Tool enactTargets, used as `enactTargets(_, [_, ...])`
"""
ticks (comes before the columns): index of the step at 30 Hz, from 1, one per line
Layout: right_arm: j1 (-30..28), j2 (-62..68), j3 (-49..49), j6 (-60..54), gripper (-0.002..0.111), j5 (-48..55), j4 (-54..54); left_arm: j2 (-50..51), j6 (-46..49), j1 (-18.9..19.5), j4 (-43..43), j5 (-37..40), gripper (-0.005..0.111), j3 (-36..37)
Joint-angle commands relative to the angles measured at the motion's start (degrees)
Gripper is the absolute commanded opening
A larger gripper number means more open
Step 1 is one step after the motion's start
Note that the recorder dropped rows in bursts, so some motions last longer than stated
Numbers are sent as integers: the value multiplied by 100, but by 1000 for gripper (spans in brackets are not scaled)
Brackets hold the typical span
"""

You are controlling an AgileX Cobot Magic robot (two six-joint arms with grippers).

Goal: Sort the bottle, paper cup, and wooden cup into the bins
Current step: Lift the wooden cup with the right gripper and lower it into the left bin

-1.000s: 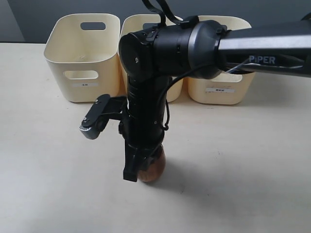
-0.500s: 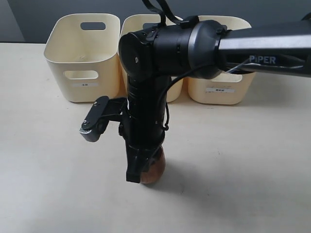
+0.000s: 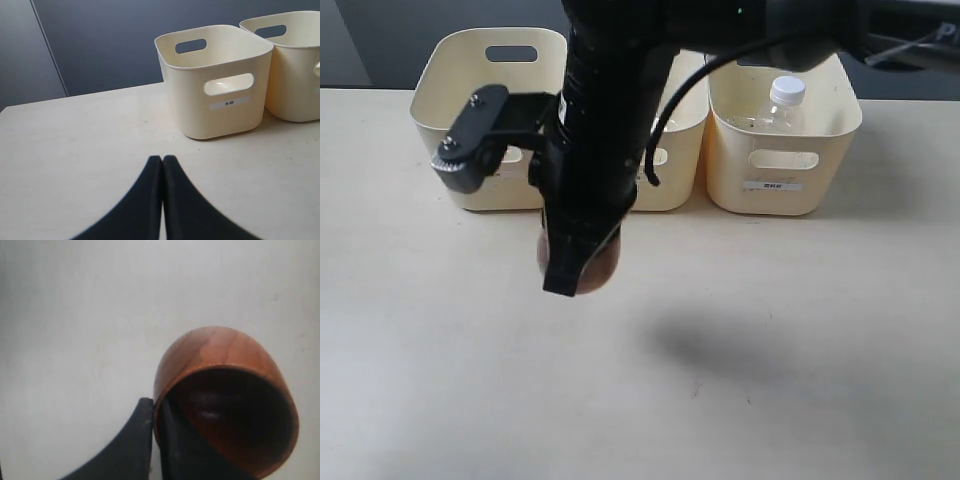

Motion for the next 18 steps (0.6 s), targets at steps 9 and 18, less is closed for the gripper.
enactTargets(9, [-4,119,-1676,191,-1,22,-318,-28,-11,-20,-38,0,0,7])
enactTargets(18, [-142,923,-3141,370,-1,22,-702,-28,-11,-20,-38,0,0,7])
